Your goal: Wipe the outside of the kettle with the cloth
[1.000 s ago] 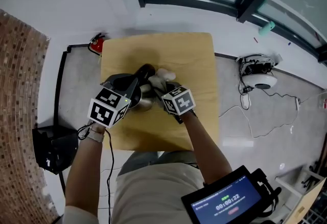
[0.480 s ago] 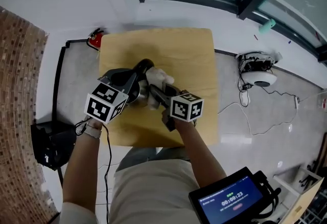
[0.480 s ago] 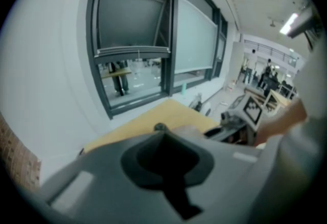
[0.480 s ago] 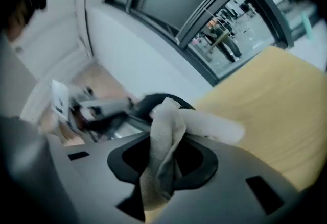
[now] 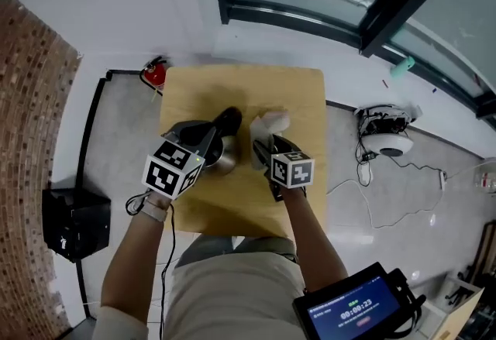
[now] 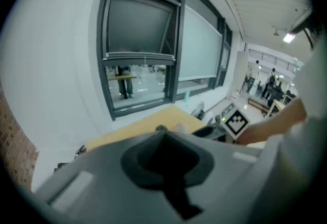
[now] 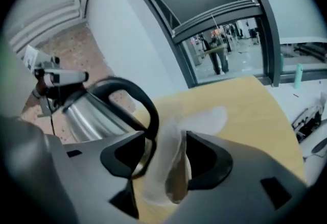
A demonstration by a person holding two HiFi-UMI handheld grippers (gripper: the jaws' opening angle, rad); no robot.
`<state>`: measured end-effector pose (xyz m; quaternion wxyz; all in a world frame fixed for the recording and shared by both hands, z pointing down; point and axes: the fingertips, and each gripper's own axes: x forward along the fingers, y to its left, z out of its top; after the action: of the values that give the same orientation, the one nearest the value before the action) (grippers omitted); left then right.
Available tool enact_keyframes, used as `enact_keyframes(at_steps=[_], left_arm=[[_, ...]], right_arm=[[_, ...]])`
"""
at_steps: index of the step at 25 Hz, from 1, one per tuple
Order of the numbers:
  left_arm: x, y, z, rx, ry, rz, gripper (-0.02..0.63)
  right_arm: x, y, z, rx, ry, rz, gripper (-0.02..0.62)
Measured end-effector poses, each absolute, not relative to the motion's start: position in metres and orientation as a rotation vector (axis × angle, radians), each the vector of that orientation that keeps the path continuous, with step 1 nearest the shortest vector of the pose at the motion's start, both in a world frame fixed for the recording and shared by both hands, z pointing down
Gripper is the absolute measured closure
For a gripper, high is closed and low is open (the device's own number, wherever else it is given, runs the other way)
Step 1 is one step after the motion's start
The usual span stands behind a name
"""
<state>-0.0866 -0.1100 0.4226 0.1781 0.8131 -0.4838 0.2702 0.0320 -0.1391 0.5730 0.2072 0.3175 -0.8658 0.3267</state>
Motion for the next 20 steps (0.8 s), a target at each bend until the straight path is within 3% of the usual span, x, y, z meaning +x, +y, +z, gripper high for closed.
enact_keyframes(at_steps=[4, 7, 14, 16, 20], left_arm=[[-0.118, -0.048, 0.356, 2.311, -1.592, 0.537, 0.606], [-0.131, -0.001, 0.325, 2.301, -1.682, 0.361, 0.606], [-0.078, 0.015, 0.294, 2.461, -1.543, 0.059, 0.606], [-0.058, 0.005, 0.284, 2.502, -1.484, 0.036, 0.606], [-0.035, 0.005, 0.282, 2.556, -1.405, 0.080, 0.606]], right_arm=[[0.037, -0.115, 0.478, 0.913, -2.599, 0.794, 0.319], [0.031, -0.086, 0.416, 0.877, -2.664, 0.611, 0.314], [0.029, -0.025, 0.301, 0.939, -2.829, 0.154, 0.319], [0.043, -0.025, 0.287, 1.012, -2.821, 0.075, 0.411], [0.062, -0.027, 0.273, 1.101, -2.823, 0.054, 0.431]])
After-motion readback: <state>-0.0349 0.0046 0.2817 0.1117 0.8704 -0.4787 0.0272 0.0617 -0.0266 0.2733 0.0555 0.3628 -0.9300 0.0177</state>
